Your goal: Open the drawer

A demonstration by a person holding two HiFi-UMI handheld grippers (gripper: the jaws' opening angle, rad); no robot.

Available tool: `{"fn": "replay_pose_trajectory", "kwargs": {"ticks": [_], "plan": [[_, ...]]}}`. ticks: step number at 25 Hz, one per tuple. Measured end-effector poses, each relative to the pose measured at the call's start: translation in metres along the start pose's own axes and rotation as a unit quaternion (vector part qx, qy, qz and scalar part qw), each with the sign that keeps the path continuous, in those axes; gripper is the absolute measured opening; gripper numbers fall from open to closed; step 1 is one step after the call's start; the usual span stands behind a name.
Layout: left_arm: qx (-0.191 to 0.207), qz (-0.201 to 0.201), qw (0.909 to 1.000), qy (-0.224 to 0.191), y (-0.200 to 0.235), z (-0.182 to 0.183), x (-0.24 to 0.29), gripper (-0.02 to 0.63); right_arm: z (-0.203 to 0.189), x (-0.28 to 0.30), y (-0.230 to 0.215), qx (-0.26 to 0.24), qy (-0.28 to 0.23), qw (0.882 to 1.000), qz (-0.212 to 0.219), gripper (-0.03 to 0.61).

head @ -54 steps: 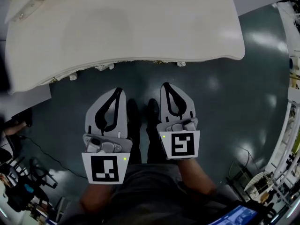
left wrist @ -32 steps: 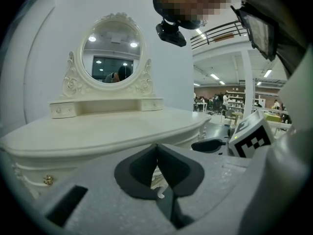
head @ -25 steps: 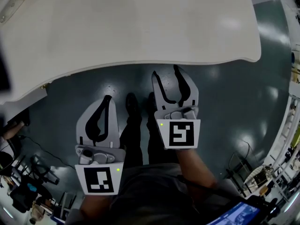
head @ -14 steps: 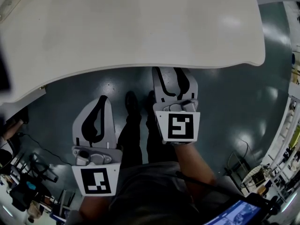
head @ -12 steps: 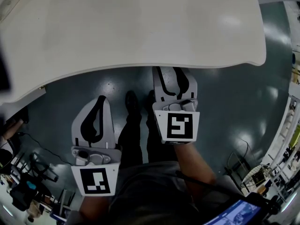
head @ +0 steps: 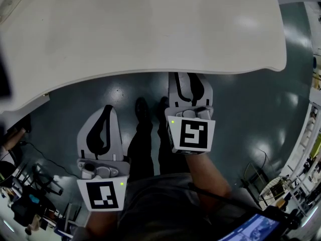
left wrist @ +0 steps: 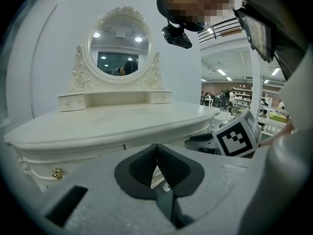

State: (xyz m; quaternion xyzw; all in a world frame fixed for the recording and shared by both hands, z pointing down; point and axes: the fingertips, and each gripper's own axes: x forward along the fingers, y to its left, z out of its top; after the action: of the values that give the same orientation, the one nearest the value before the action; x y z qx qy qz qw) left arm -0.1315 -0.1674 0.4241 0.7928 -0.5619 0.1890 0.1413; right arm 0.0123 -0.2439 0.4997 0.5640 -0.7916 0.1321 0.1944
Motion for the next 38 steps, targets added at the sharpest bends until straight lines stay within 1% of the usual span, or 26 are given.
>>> {"fn": "replay_pose_trajectory", "kwargs": {"ticks": [2,5,8,10,14,20,26,29,33,38], "plan": [[0.001,0.001,1.0000,0.000,0.000,-0.001,0.000,0.015,0.000,0.000,-0.002,0.008,0.001,1.000,0.000,0.124],[0.002,0.004,1.0000,0.003,0.000,-0.001,-0.001,0.015,0.000,-0.003,-0.006,0.003,0.002,1.000,0.003,0.121],[0.002,0.008,0.9999,0.005,0.001,-0.003,-0.001,0.015,0.000,-0.004,-0.014,0.014,0.010,1.000,-0.010,0.121],[0.003,0.009,0.9999,0.003,0.002,-0.004,0.000,0.015,-0.002,-0.003,-0.015,0.020,0.010,1.000,-0.010,0.121],[0.003,0.008,1.0000,0.001,0.003,-0.007,0.000,0.015,-0.009,-0.003,-0.015,0.016,0.008,1.000,-0.010,0.121],[0.004,0.004,1.0000,0.002,0.002,-0.009,0.000,0.015,-0.010,0.000,-0.017,0.014,-0.001,1.000,-0.005,0.121],[0.005,0.002,1.0000,-0.001,0.001,-0.007,-0.003,0.015,-0.012,-0.002,-0.022,0.021,-0.003,1.000,-0.015,0.121],[0.008,0.000,1.0000,-0.003,0.003,-0.008,-0.004,0.015,-0.012,0.000,-0.019,0.016,-0.003,1.000,-0.010,0.121],[0.010,-0.001,0.9999,-0.010,0.006,0.000,-0.019,0.015,-0.008,-0.021,-0.011,0.015,-0.004,1.000,-0.010,0.121],[0.012,-0.006,0.9998,-0.018,0.002,0.005,-0.025,0.015,-0.014,-0.036,-0.007,0.017,0.000,1.000,-0.013,0.121]]}}
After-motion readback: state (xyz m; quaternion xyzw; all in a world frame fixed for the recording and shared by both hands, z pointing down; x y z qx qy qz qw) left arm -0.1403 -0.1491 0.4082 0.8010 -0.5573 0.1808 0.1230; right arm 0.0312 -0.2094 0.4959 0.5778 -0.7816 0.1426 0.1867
